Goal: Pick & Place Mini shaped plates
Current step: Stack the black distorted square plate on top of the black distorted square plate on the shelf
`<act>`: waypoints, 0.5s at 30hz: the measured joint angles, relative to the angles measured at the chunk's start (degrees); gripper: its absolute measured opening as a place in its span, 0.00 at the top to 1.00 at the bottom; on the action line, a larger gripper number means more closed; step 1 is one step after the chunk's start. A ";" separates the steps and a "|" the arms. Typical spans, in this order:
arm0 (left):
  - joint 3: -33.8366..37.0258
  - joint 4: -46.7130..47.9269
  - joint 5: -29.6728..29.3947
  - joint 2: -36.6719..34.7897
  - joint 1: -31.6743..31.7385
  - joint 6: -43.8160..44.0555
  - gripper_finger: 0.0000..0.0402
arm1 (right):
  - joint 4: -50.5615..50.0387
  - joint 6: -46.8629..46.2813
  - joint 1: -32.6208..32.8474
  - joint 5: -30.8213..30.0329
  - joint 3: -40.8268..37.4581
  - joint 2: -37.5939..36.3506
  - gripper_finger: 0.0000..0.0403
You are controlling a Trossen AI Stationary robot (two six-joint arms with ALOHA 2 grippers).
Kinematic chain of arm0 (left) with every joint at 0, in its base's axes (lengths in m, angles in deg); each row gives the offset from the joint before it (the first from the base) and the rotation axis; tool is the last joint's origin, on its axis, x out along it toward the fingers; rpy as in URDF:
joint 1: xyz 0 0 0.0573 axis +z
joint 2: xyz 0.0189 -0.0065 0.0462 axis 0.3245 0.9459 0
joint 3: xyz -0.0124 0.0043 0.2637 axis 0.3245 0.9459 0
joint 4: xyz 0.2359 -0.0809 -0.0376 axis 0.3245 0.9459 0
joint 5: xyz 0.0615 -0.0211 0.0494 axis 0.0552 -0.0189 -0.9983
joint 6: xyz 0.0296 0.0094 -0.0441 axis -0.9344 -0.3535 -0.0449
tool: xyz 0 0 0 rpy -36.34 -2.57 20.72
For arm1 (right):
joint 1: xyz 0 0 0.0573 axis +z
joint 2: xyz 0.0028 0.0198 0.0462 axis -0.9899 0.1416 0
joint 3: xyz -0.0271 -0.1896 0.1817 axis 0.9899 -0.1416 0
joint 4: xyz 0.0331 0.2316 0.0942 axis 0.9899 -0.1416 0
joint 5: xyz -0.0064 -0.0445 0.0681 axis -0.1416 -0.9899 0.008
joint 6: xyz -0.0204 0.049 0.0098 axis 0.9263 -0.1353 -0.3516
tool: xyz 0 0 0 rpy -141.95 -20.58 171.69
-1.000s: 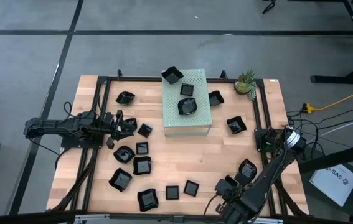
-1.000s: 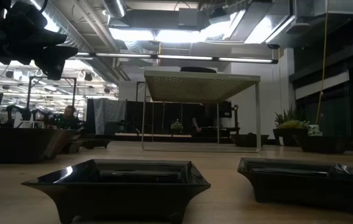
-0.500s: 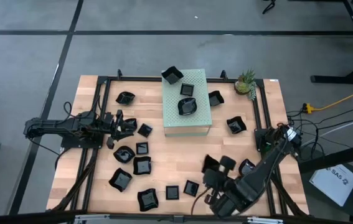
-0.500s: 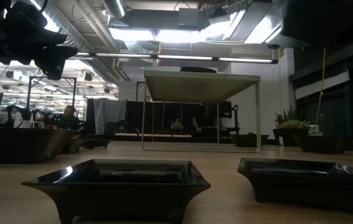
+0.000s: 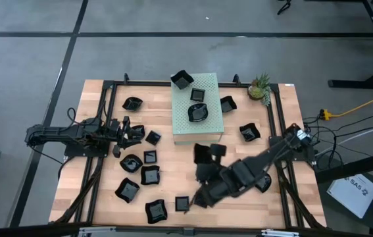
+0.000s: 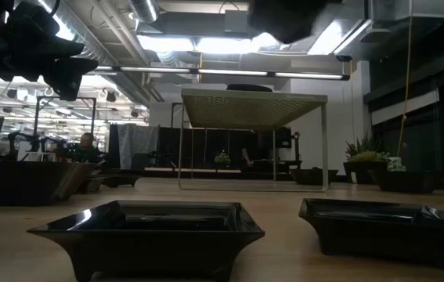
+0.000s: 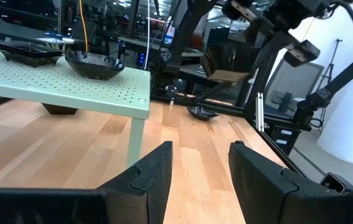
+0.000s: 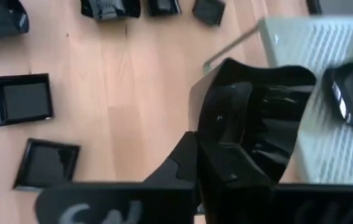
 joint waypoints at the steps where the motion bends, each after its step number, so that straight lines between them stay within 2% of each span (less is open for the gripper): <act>1: 0.00 0.00 -0.02 0.02 0.00 0.00 0.62 | 0.98 3.21 -0.87 -0.04 0.16 0.00 0.99; 10: 0.00 0.00 0.00 0.01 -0.01 0.00 0.62 | 12.37 35.48 -11.09 0.08 0.33 0.00 0.99; 15: 0.01 0.00 0.00 0.02 -0.01 0.00 0.62 | 17.62 49.82 -18.09 0.68 0.33 0.00 0.99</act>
